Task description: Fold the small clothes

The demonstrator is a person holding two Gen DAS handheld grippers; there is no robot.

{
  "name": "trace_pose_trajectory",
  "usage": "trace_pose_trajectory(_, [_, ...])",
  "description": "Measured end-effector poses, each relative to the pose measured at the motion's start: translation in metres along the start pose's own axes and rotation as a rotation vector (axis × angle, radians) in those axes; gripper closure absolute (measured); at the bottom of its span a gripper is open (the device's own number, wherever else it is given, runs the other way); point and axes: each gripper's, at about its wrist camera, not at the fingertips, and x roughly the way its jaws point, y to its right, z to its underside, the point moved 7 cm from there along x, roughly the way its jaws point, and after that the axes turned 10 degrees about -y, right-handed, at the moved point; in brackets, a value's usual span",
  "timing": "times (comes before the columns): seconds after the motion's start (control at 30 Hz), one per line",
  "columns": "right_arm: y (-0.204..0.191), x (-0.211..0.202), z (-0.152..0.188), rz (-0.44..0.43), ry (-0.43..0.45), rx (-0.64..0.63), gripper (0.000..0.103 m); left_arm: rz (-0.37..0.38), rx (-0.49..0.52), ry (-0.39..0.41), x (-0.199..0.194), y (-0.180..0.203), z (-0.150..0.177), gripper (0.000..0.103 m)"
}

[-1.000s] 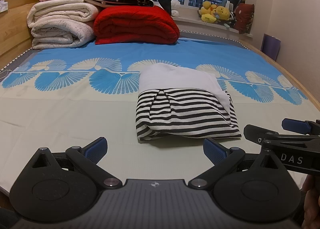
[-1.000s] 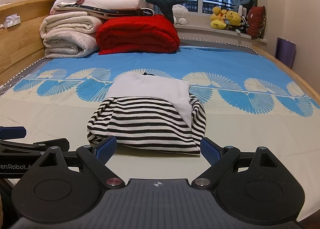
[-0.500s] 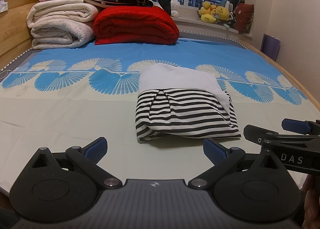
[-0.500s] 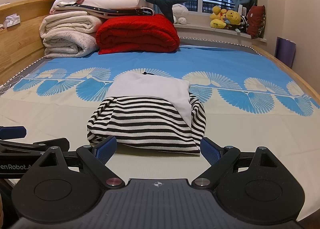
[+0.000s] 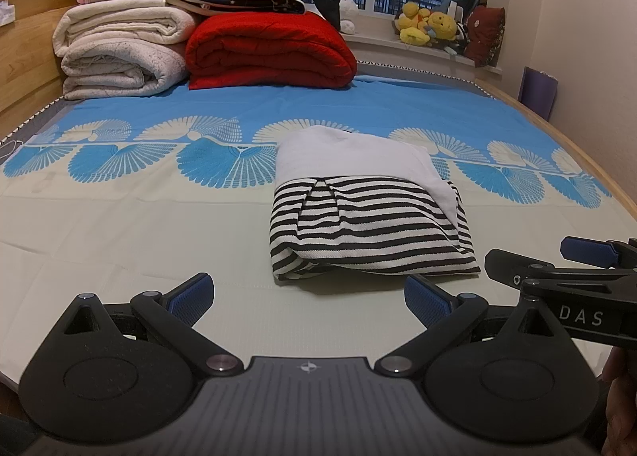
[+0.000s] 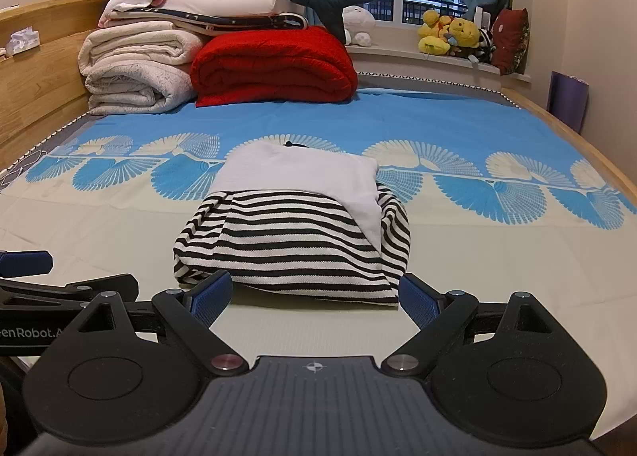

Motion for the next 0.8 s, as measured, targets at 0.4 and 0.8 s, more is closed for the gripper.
trace_pose_trajectory(0.4, [0.0003,-0.0005,0.0000,-0.001,-0.001,0.000,0.012,0.000,0.004,0.005,-0.0001,0.0004,-0.0003,0.001])
trace_pose_trajectory(0.8, [0.0007,-0.0003,0.0006,-0.002,-0.003,0.000,0.012,0.003,0.008,0.003,0.0005,-0.0007,0.0000,0.001])
